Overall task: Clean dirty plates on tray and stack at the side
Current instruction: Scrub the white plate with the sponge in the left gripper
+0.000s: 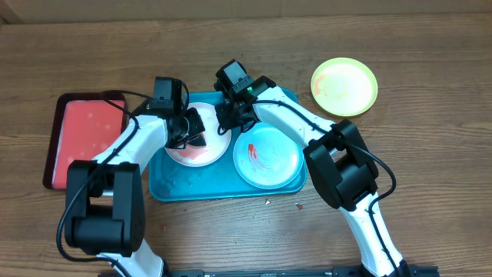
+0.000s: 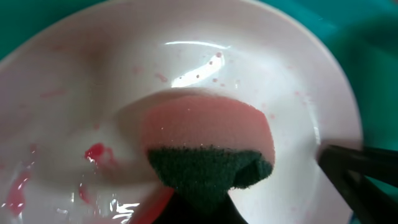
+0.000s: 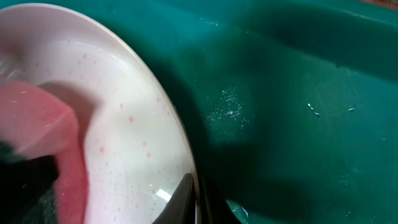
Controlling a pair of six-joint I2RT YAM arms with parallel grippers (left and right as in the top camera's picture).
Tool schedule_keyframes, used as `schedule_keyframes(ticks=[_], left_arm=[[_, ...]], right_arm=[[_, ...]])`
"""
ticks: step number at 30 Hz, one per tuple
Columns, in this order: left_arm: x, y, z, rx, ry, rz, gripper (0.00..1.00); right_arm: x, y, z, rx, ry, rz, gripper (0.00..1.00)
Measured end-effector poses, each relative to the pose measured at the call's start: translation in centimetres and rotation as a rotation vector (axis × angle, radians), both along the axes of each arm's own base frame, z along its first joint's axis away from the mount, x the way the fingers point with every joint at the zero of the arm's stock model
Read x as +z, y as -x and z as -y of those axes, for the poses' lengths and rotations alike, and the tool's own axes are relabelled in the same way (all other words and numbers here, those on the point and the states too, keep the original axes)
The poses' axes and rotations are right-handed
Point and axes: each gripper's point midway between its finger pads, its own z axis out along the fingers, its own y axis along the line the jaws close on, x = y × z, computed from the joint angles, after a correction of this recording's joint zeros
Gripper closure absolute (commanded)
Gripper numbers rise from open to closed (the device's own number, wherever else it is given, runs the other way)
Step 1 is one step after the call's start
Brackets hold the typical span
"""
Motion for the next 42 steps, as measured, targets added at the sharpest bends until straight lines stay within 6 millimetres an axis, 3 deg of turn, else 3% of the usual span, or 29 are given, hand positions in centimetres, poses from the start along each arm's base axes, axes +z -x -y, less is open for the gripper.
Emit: schedule_keyframes(ticks=[2, 8, 13, 16, 23, 26, 28, 32, 37, 42], left_arm=[[-0.9, 0.0, 0.1, 0.006, 0.006, -0.023, 0.96], [-1.1, 0.6, -1.5, 0.057, 0.008, -0.088, 0.96], [-0.9, 2.6, -7.1, 0.187, -0.043, -0.228, 0.96], [-0.7, 2.4, -8.1, 0.186, -0.038, -0.237, 0.96], [-0.7, 0.9, -6.6, 0.121, 0.017, -0.175, 0.96], [-0.6, -0.3, -4.1, 0.055, 0.033, -0.127, 0.96], [-0.4, -0.9, -0.6, -0.032, 0.043, -0.090, 0.96], [-0.4, -0.3, 3.7, -0.138, 0.045, -0.084, 0.96], [-0.5, 0.1, 2.5, -0.111, 0.037, -0.110, 0.96], [-0.7, -0.2, -2.3, 0.004, -0.011, -0.132, 0.96]], right_arm=[[-0.1, 0.1, 0.1, 0.001, 0.005, -0.005, 0.96], [-0.1, 0.2, 0.2, 0.001, 0.008, -0.009, 0.96], [0.0, 0.2, 0.1, 0.000, 0.006, -0.008, 0.96], [0.1, 0.5, -0.4, 0.011, -0.008, -0.013, 0.96], [0.1, 0.6, -0.4, 0.011, -0.008, -0.014, 0.96], [0.1, 0.6, -0.4, 0.010, -0.007, -0.014, 0.96], [0.1, 0.6, -0.4, 0.010, -0.008, -0.015, 0.96], [0.0, 0.6, -0.3, 0.008, -0.003, -0.020, 0.96], [0.0, 0.6, -0.1, 0.003, -0.006, -0.024, 0.96], [0.0, 0.6, -0.1, 0.002, -0.006, -0.025, 0.96]])
